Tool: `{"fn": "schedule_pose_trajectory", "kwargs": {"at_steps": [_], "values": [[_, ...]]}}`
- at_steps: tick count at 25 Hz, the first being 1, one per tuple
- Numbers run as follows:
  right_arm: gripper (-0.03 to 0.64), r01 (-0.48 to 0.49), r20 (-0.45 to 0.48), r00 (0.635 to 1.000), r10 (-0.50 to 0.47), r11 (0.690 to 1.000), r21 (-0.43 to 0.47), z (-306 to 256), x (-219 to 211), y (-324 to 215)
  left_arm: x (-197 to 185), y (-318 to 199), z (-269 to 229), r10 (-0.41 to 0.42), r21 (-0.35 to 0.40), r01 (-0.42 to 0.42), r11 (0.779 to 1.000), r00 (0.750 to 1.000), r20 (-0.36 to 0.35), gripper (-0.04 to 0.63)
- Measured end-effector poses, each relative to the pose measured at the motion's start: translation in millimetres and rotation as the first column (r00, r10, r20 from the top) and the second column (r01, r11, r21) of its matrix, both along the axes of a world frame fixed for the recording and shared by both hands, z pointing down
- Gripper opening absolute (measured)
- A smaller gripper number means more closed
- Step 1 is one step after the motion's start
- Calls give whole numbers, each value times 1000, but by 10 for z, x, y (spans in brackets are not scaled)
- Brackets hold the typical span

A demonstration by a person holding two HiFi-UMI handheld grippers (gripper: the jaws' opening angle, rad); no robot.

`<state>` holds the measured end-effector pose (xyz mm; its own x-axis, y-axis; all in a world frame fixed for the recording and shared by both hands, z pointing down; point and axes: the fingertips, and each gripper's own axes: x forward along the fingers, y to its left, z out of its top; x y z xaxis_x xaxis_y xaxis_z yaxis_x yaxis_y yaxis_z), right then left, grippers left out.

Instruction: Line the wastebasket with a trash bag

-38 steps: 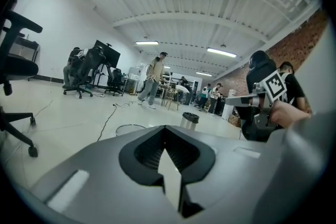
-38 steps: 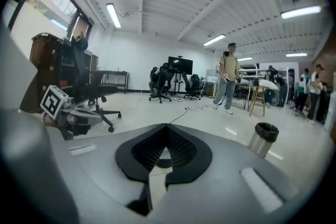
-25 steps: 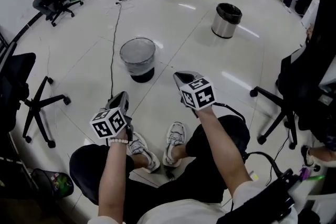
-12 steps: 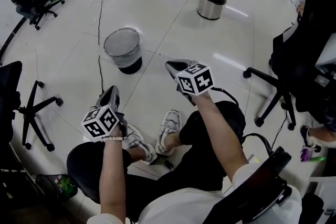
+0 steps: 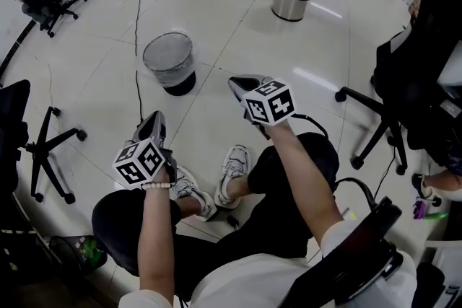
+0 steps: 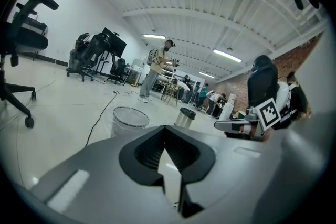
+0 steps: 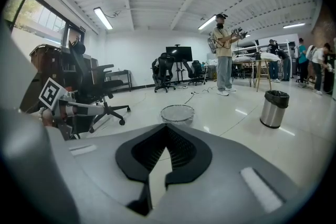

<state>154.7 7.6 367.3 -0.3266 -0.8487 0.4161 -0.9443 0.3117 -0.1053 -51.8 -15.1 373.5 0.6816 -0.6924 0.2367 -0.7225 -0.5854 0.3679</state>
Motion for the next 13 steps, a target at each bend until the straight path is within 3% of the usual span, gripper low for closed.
{"fn": "schedule_pose_trajectory", "kwargs": {"at_steps": [13], "values": [[0, -23, 10, 1000, 23, 1000, 10, -23, 1, 65, -31, 41, -152, 0, 29, 1, 1000, 1000, -15, 12]]}}
